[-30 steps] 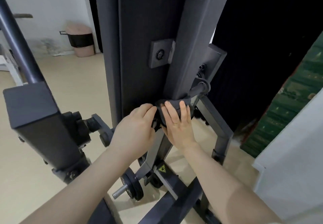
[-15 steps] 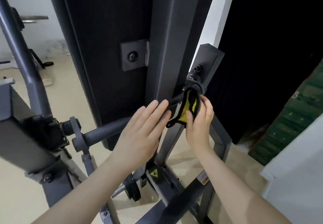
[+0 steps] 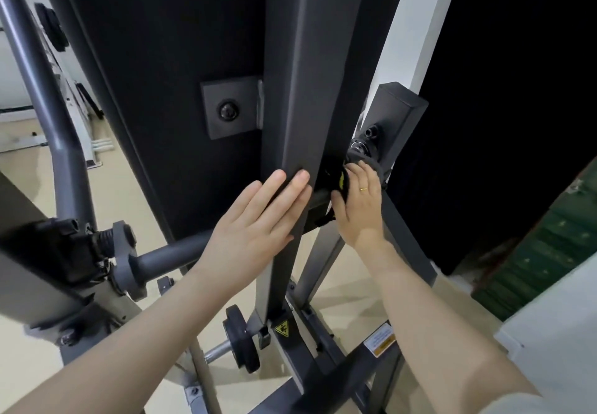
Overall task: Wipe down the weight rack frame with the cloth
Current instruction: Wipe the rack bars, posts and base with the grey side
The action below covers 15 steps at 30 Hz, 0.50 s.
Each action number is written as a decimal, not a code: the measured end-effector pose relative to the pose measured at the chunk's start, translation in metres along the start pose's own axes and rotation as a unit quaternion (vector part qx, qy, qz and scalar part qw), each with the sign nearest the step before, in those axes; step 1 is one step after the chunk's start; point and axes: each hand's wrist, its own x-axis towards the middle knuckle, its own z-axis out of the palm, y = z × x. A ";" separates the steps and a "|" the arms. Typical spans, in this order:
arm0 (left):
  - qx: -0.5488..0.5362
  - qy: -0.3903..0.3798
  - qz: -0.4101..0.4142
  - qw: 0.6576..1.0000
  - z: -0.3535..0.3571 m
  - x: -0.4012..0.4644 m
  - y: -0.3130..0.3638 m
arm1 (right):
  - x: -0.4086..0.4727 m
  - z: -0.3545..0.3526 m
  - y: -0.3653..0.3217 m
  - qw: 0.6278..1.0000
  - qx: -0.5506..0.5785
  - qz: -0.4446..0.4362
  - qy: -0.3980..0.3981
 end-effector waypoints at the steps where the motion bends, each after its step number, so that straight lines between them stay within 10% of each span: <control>1: -0.001 0.006 0.001 1.000 0.001 0.000 0.000 | -0.005 0.003 -0.013 1.000 0.000 0.002 0.014; 6: -0.006 0.023 0.014 1.000 0.007 0.002 -0.002 | -0.026 -0.001 -0.014 0.980 0.036 -0.185 -0.058; 15: -0.017 0.044 0.011 0.999 0.010 0.002 -0.001 | -0.033 0.021 -0.006 0.966 -0.215 -0.134 -0.058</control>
